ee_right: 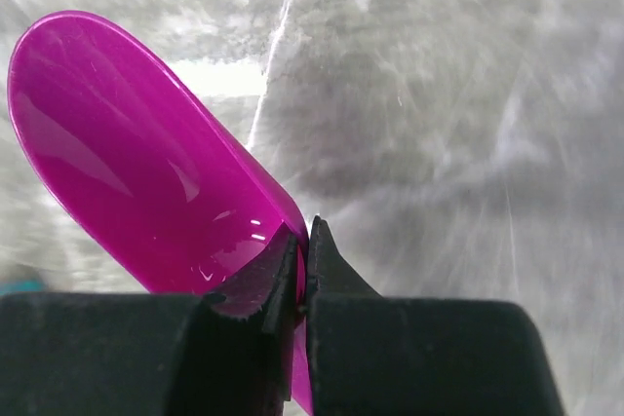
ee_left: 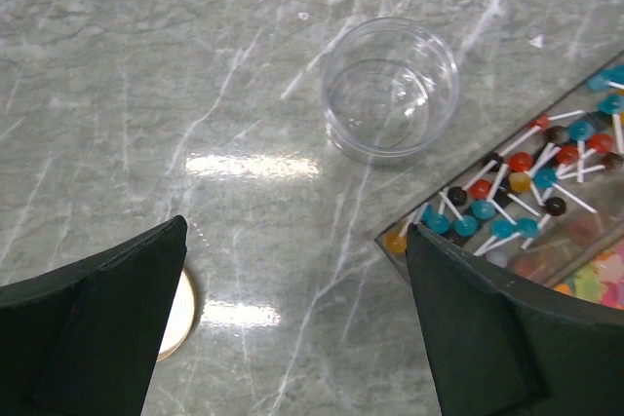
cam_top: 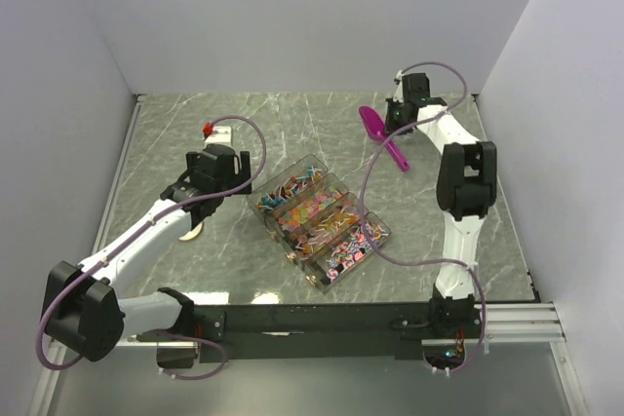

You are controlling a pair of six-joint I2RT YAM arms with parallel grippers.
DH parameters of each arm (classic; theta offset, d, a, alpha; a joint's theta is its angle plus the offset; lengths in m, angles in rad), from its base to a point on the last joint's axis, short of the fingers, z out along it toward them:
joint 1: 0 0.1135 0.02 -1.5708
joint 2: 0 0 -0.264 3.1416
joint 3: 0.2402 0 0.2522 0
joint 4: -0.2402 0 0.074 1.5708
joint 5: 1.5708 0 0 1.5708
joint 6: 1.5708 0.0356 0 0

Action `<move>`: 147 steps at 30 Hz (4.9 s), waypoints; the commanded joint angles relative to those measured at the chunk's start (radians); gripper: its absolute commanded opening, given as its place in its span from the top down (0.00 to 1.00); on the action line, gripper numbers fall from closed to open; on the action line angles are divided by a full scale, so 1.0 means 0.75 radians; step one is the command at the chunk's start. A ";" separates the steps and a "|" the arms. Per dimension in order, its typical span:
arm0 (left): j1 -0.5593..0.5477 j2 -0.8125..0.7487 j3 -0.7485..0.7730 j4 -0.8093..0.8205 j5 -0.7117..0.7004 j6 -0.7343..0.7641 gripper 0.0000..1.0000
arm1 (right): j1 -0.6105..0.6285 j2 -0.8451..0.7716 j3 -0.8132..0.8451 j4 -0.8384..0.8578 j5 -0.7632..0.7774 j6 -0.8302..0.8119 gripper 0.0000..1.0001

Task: Pack the candies
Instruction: Pick up the spatula from the center of the board, then adjust the spatula.

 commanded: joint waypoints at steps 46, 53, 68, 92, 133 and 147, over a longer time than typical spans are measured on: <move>-1.024 0.501 0.374 0.239 -0.341 -0.437 0.27 | 0.675 -0.989 -0.732 -0.419 0.513 1.704 1.00; -1.052 0.538 0.407 0.205 -0.396 -0.425 0.75 | 0.679 -0.988 -0.742 -0.398 0.499 1.696 1.00; -1.036 0.352 0.274 0.276 -0.323 -0.345 0.99 | 0.628 -1.322 -0.992 -0.035 0.452 1.348 0.06; -0.655 -0.029 0.038 0.303 0.835 -0.002 0.99 | 0.121 -1.465 -1.245 0.528 -0.787 0.515 0.14; -0.927 0.067 -0.007 0.624 0.095 0.401 0.19 | 0.170 -1.573 -1.282 0.107 -0.356 1.092 1.00; -0.850 0.051 -0.068 0.628 0.350 0.356 0.46 | 0.168 -1.567 -1.352 0.191 -0.436 1.145 1.00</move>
